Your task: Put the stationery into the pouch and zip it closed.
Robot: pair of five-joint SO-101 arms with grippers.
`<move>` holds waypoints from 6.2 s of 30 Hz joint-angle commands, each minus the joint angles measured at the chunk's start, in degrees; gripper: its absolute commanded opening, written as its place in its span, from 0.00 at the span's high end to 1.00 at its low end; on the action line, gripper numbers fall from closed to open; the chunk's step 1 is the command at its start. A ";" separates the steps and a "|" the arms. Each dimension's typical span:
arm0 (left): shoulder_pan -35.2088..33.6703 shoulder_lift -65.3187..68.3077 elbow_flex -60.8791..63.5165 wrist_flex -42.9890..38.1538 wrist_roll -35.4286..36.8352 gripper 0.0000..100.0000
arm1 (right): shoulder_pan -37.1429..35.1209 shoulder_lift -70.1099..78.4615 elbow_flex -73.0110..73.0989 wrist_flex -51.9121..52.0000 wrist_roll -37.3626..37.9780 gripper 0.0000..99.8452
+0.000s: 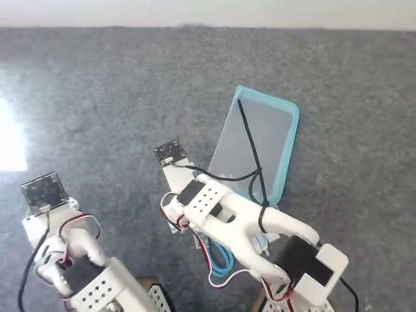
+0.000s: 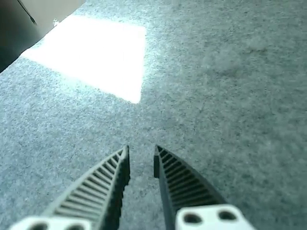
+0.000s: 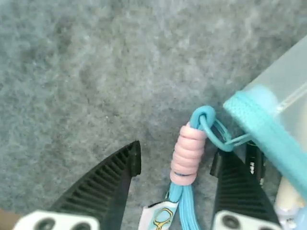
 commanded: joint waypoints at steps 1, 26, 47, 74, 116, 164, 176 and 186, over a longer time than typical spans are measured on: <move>0.26 -0.97 -0.40 0.62 0.62 0.92 | -0.57 -0.48 -1.23 -1.10 -0.70 0.75; 1.76 -1.14 -0.40 0.09 0.88 0.92 | 14.81 -3.47 -3.60 7.87 30.24 0.99; 39.30 -0.79 -23.78 18.90 -5.71 0.79 | 25.10 -30.37 -29.10 40.66 51.87 0.99; 64.79 30.77 -37.23 3.25 15.12 0.64 | 23.52 -38.81 -26.81 40.92 48.44 0.99; 70.77 30.95 -23.96 -10.37 13.45 0.73 | 15.69 -39.43 -24.79 42.15 48.53 0.99; 44.92 30.86 -21.32 -11.16 12.75 0.88 | 41.10 -38.73 -11.96 30.64 56.70 0.99; 40.97 30.86 -22.11 -11.25 12.84 0.88 | 46.29 -38.73 -12.57 30.64 56.62 0.99; 40.62 30.86 -22.11 -11.25 14.33 0.88 | 27.38 -40.13 -14.51 37.41 49.41 0.90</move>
